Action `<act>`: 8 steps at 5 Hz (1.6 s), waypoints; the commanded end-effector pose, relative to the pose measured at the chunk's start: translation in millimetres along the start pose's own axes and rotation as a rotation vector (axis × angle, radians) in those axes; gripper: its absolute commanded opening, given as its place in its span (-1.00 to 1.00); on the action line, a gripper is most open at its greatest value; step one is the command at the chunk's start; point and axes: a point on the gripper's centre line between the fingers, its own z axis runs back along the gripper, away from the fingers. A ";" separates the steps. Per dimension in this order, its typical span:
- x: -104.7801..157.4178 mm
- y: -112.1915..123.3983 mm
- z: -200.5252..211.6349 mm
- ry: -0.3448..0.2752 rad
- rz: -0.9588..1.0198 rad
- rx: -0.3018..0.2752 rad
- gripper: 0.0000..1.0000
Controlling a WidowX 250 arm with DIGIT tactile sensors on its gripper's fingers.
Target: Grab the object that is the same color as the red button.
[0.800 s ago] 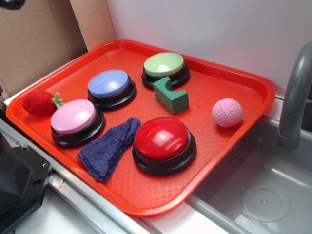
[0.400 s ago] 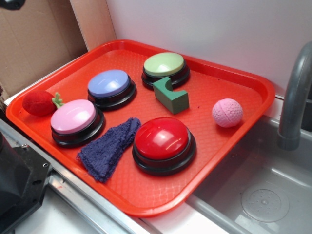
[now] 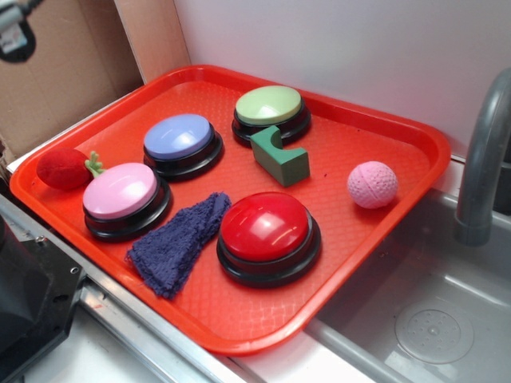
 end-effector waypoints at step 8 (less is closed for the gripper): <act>-4.3 113.0 -165.3 -0.072 -0.404 0.001 1.00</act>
